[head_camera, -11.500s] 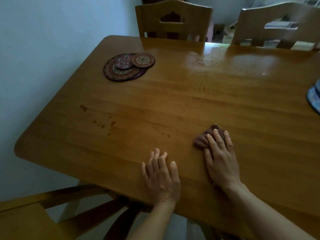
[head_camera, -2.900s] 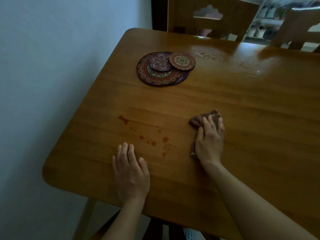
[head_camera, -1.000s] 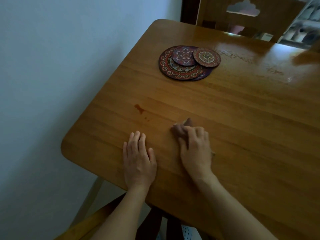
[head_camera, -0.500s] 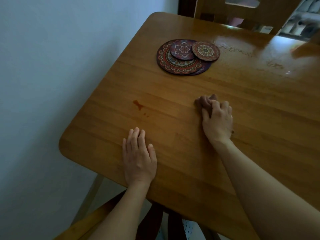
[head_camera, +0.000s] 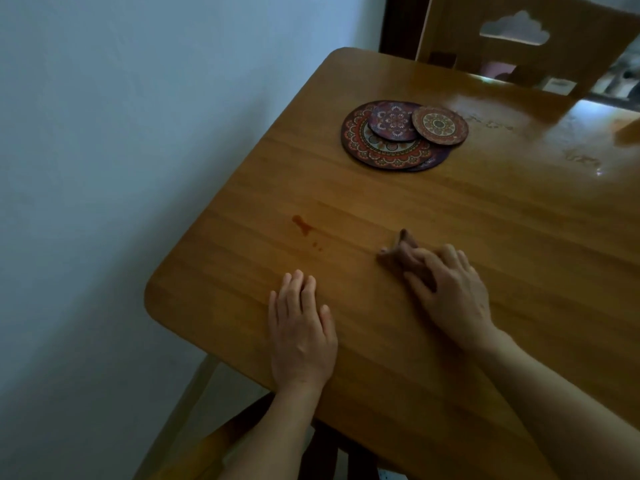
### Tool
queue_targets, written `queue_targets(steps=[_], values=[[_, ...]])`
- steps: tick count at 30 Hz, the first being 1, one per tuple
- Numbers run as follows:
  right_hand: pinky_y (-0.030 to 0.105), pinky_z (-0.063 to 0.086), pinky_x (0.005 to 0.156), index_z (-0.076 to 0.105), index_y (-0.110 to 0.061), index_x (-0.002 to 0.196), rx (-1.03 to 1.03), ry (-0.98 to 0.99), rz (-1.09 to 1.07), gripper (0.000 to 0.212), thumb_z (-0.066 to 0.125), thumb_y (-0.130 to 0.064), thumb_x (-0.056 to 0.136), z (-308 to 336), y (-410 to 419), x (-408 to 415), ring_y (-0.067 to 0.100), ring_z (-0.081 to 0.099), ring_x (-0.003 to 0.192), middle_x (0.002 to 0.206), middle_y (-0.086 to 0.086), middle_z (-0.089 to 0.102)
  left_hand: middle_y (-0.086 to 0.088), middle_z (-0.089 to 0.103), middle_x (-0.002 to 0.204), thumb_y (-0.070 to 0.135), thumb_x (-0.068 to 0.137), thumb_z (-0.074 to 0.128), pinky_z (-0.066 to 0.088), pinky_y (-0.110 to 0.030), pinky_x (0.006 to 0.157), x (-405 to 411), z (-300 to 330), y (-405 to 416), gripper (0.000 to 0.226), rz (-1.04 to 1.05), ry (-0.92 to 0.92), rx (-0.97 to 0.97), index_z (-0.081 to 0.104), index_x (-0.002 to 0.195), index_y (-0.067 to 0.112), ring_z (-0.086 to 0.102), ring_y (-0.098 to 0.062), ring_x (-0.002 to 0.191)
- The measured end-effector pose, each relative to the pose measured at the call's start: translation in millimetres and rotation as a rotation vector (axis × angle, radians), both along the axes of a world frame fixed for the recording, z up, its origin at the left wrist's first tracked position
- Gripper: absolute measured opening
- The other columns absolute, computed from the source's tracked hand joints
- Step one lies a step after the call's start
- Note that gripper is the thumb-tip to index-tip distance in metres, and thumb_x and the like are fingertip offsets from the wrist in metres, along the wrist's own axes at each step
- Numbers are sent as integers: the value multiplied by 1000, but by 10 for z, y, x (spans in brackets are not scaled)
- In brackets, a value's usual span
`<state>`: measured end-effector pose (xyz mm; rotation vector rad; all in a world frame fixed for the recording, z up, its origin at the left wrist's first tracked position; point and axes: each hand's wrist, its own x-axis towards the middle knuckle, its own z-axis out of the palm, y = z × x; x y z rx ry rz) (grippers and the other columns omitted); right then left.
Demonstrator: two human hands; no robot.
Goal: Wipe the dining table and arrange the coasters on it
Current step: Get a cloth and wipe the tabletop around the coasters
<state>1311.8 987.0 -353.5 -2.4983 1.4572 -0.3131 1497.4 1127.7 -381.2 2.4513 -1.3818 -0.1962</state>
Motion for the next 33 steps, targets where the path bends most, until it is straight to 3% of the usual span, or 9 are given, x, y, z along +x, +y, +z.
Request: queue_targets(steps=[3,6,11,16,19,22,24,29,33], values=[[38,46,89,51,-21,134,49,-88,-283,44,56,-38,94,-42,-291,302,22,46,108,122,7,48,-3,36,154,40,99,21,10,-39,121,11,12,-4,55,-1,12,20,44,143,16,23,-19,147],[39,43,94,51,-18,133,28,-105,-304,42,53,-37,96,-63,-327,720,25,45,113,125,8,48,3,34,155,40,100,30,10,-36,121,51,37,15,48,-12,92,12,43,142,22,20,-14,147],[29,44,86,46,-31,133,36,-57,-5,42,50,-45,94,-22,170,1084,14,45,107,125,-2,45,8,49,139,35,100,41,30,-37,113,625,161,-10,35,22,168,-115,56,130,25,41,-13,133],[26,46,76,51,-34,128,-4,24,312,43,54,-50,88,-4,532,624,11,52,96,118,-5,49,2,19,162,47,100,20,3,-43,123,1086,22,-1,58,146,-23,91,27,151,21,7,-16,150],[36,45,80,56,-23,126,-59,41,119,43,65,-36,86,-64,142,477,23,50,99,119,7,45,0,20,162,49,98,13,3,-44,122,1056,-15,-21,63,135,-68,73,28,151,20,7,-18,151],[42,42,91,54,-13,128,5,-10,-182,40,58,-31,93,-31,-348,848,30,44,109,122,14,44,0,22,161,48,99,16,6,-45,122,1064,-18,-29,60,137,-82,50,30,151,20,9,-18,150],[42,39,96,54,-12,128,32,-77,-216,38,53,-33,96,-36,-556,1253,30,43,114,124,14,44,0,23,161,47,100,18,6,-45,122,1069,-28,-24,59,141,-75,53,31,150,21,10,-18,150],[35,39,96,53,-20,130,47,-157,80,38,51,-38,96,-64,-314,2120,21,44,113,124,4,46,0,28,159,45,100,22,8,-44,121,1083,-41,-1,55,143,-68,33,36,148,20,15,-18,150],[29,39,92,53,-31,129,84,-170,401,36,52,-39,94,-62,402,1973,12,42,106,118,-6,46,-1,37,155,37,97,14,8,-41,122,1105,-31,39,57,158,8,-73,49,138,18,21,-16,148]])
